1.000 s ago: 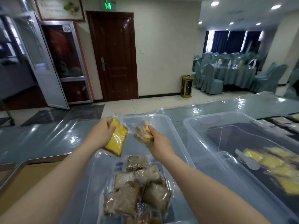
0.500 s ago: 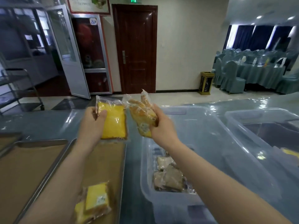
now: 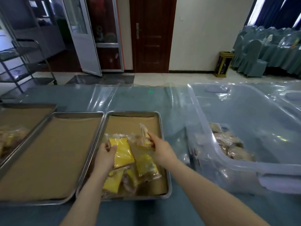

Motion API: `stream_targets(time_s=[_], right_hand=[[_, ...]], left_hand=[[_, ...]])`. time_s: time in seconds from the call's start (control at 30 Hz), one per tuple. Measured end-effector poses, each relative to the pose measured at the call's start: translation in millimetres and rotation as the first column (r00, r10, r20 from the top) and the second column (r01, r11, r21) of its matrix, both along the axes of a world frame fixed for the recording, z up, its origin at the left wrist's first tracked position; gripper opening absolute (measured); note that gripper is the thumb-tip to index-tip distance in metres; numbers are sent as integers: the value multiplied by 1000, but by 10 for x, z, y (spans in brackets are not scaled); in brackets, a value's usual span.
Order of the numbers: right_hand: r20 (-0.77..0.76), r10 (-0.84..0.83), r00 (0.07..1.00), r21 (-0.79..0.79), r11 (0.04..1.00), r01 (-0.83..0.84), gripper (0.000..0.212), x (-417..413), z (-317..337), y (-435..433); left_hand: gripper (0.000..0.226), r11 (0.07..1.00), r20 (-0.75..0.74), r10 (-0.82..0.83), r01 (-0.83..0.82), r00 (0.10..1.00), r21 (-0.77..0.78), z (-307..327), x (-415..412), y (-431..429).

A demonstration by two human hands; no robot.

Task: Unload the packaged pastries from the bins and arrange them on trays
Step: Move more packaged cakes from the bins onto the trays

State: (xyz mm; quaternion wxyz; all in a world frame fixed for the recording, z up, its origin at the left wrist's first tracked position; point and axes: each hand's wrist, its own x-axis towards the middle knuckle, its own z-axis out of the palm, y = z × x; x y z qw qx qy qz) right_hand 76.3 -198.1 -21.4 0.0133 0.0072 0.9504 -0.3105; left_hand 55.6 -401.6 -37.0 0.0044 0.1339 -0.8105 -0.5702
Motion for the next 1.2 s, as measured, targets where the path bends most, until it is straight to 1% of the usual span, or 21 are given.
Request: stream_targets(time_s=[0.07,0.13,0.23,0.33,0.4,0.43,0.47,0.53,0.63,0.8,0.93,1.0,1.1,1.2], right_hand=[[54,-14,998,100,995,9,86,78,-311,-90],[114,-11,993,146,989,-6,85,157,-577,-144],[228,86,970,182,975,-129,88,220,-828,-167],[338,160,928,251,934,-253,108,154,-817,-165],[406,189,894,287,903,-321,117,85,-721,-155],[417,197,887,305,890,-340,116,48,-665,-147],[404,200,893,324,881,-344,112,9,-607,-140],[314,188,931,330,897,-293,96,-87,-464,-119],[161,159,974,265,944,-198,76,-235,-166,-39],[-23,175,984,266,950,-163,61,-360,486,308],[-132,178,975,244,959,-142,48,-296,1024,632],[-190,192,963,270,953,-136,46,-231,1240,850],[-201,177,963,294,949,-113,44,-102,1384,1347],[-124,140,982,323,942,-93,45,8,1308,2012]], left_hand=[[18,1000,79,-5,5,997,7,-257,75,-85],[19,1000,129,-27,26,991,8,-432,101,-191],[24,996,163,-92,93,982,3,-550,136,-335],[45,990,172,-118,129,978,-57,-581,171,-422],[48,984,173,-104,127,979,-128,-558,202,-436],[49,976,158,-110,137,981,-171,-534,216,-430],[52,964,135,-127,154,983,-215,-498,228,-416],[60,946,89,-167,185,982,-265,-370,223,-352],[61,922,29,-263,260,964,-286,-66,153,-156],[61,851,-110,-421,350,900,-392,592,29,305],[60,809,-196,-502,378,842,-450,983,7,674],[60,809,-238,-513,372,825,-456,1124,18,877],[58,821,-264,-518,386,813,-421,1238,87,1272],[57,792,-265,-580,457,770,-404,1204,148,1732]])
